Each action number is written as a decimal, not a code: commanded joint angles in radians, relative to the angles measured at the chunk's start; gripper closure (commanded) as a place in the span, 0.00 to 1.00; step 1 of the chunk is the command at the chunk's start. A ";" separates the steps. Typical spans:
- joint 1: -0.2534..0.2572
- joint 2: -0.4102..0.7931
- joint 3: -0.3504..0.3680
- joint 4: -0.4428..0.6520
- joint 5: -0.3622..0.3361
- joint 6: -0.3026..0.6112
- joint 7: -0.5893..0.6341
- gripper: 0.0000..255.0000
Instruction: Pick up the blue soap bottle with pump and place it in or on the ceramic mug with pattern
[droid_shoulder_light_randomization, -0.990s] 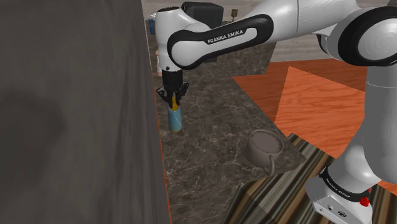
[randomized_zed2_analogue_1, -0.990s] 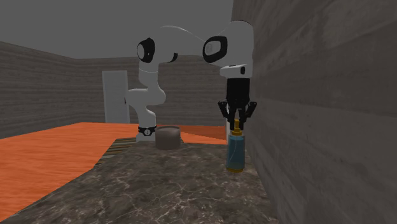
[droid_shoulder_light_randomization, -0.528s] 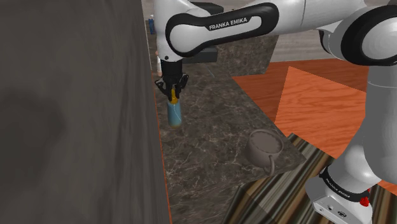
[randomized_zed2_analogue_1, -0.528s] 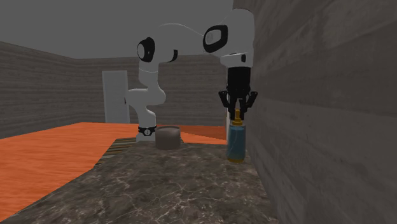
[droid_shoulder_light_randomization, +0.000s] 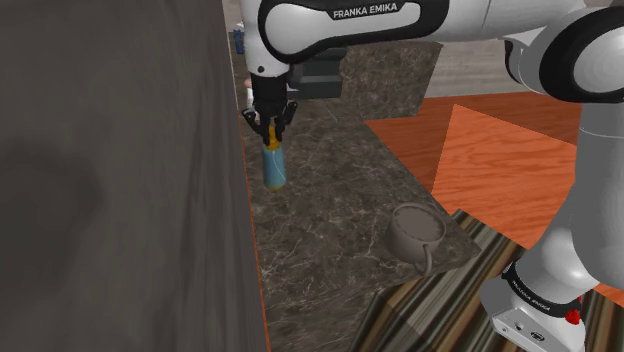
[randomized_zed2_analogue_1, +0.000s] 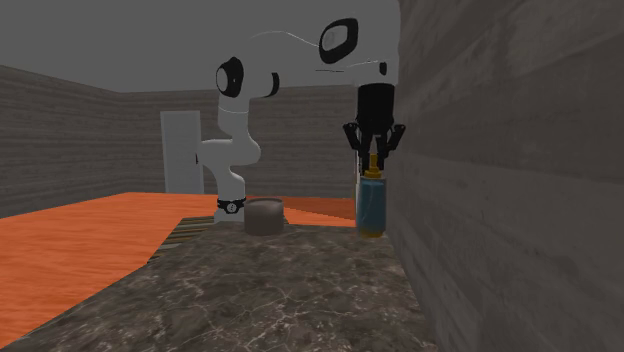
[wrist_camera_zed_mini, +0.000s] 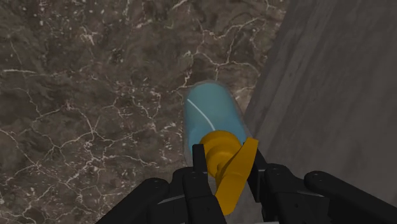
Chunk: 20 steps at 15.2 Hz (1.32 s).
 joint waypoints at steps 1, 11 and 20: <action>0.004 0.001 0.001 0.031 0.000 -0.030 -0.001 1.00; 0.025 0.031 0.001 0.214 -0.006 -0.183 -0.007 1.00; -0.029 -0.176 0.016 -0.010 0.048 -0.160 -0.022 1.00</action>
